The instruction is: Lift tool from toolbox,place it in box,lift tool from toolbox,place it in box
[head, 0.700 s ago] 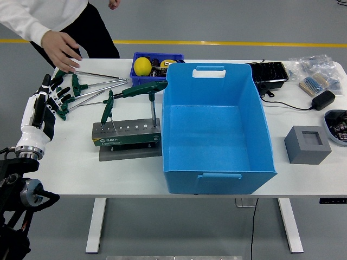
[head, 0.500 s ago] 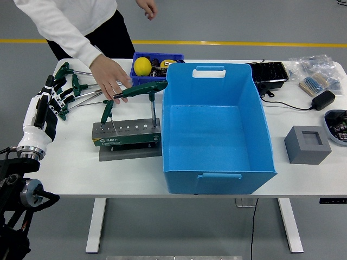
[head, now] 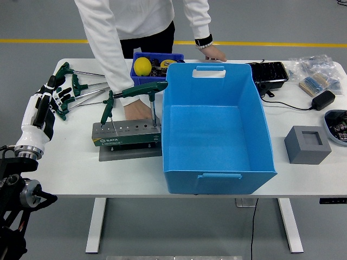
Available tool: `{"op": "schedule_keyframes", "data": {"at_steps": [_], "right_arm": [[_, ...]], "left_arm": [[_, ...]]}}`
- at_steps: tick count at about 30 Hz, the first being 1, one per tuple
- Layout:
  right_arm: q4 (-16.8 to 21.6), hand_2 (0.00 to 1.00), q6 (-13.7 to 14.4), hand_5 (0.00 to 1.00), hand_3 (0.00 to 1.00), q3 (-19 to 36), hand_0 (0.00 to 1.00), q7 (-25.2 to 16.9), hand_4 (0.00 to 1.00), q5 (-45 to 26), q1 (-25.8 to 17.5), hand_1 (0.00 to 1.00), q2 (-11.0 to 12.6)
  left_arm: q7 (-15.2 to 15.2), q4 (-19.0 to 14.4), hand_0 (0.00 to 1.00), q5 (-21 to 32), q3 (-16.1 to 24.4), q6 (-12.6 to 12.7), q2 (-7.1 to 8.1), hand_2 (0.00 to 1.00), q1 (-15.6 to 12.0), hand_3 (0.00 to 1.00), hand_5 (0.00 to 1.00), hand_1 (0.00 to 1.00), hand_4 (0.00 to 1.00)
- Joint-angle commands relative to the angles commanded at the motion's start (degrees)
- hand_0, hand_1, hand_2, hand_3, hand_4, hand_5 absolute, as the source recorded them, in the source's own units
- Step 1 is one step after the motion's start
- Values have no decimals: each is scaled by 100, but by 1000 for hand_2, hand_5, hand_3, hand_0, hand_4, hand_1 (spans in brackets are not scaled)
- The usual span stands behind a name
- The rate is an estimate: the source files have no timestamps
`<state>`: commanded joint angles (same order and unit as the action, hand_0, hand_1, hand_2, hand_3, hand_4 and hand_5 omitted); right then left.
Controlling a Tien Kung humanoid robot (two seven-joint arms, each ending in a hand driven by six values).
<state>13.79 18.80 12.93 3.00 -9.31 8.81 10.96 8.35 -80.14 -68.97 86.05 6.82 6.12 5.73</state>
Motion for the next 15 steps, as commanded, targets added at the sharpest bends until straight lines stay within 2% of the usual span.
{"op": "schedule_keyframes", "data": {"at_steps": [1,2,5,7,8,11,15], "right_arm": [[0,718,2,720,558,8,678,5,790,11,-4,640,-1],[0,718,3,721,558,14,677,9,790,21,-7,640,-2],[-2,718,8,721,558,34,677,24,790,56,-17,640,-3],[-4,718,14,721,558,54,677,36,790,77,-23,640,-7],[-4,718,14,720,559,61,677,41,790,88,-25,640,-7],[-3,718,14,720,559,57,677,46,790,82,-24,640,-3],[-2,718,15,721,558,35,678,38,790,36,-13,640,0]], "left_arm": [[0,-77,840,-261,-5,22,26,918,28,832,792,812,898],[-5,-136,920,-484,-19,36,48,970,54,941,718,864,977],[-76,-357,920,-1192,-119,66,137,970,193,941,718,864,977],[-176,-550,920,-1713,-285,71,253,970,372,941,718,864,977],[-225,-625,957,-1907,-367,57,307,992,452,958,619,893,998],[-557,-887,957,-2614,-714,-46,476,992,765,958,619,893,998],[-1145,-1098,965,-3583,-1207,-297,542,998,1166,947,598,907,998]]}}
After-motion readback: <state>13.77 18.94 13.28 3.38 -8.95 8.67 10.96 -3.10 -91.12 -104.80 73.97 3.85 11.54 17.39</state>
